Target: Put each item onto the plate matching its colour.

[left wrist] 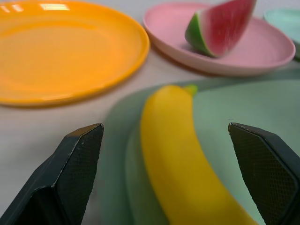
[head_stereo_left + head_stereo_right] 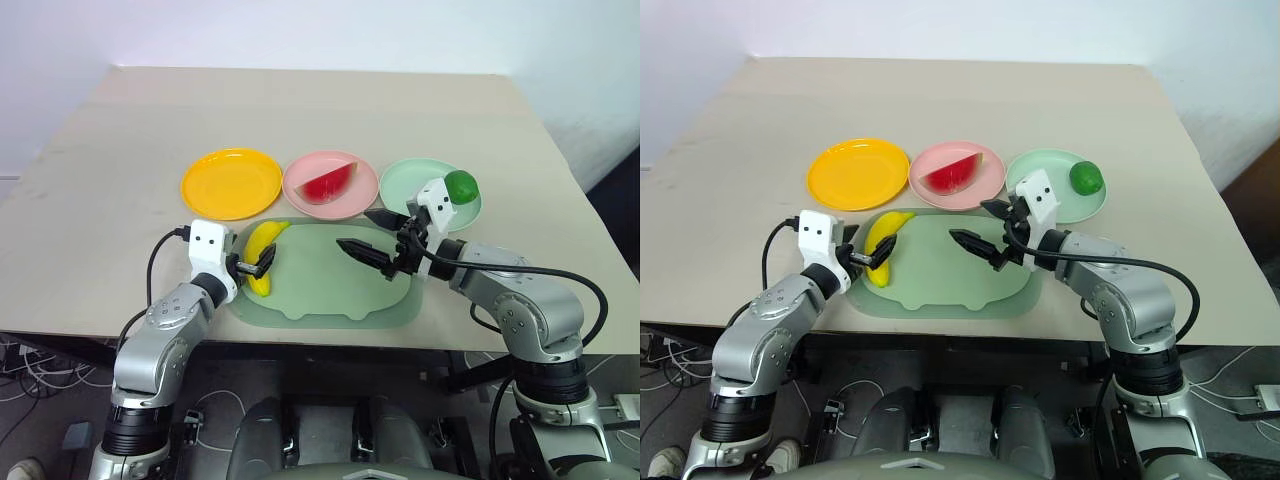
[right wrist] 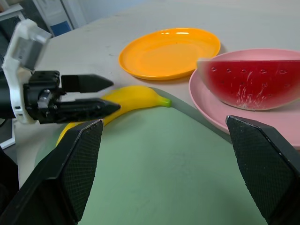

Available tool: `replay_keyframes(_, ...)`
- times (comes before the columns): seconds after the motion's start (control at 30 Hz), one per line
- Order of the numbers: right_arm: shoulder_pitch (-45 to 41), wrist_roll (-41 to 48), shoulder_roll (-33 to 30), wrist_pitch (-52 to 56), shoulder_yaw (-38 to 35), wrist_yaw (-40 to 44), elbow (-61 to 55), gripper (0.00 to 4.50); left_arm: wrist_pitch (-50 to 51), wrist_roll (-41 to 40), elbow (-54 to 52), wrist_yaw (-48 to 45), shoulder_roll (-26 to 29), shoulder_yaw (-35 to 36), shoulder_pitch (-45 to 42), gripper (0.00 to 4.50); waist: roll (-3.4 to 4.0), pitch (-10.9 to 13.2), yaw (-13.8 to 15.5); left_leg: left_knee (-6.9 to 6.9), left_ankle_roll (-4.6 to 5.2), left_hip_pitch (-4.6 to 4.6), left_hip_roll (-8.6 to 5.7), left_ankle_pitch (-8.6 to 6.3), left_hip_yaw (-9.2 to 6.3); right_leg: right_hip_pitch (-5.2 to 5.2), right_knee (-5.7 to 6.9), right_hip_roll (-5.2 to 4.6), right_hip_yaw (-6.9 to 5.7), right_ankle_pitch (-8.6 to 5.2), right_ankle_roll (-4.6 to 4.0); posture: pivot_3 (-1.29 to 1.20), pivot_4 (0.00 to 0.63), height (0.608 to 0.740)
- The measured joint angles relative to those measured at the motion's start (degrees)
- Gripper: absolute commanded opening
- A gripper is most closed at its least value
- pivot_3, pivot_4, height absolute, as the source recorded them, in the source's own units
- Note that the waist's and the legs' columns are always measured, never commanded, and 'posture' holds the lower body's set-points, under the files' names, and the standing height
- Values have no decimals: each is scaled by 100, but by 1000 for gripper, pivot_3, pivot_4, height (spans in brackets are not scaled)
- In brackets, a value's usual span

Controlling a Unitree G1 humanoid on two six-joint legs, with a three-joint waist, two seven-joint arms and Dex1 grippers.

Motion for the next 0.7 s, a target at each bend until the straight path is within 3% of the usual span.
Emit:
replay_keyframes(0.37, 2, -60, -28, -83, 51, -63, 20, 4500, 87, -68, -268, -164, 21, 102, 39, 62, 0, 0, -3, 0, 0, 2, 0, 0, 0, 2, 1, 0, 0, 0, 0, 0, 150, 695)
replay_keyframes(0.7, -86, -64, -24, -207, 203, -2, 241, 4500, -1, -280, -630, -259, 76, 400, 74, 22, 0, 0, -3, 1, 0, 6, -1, 0, 0, 6, 1, 0, 0, 0, 0, 0, 150, 695)
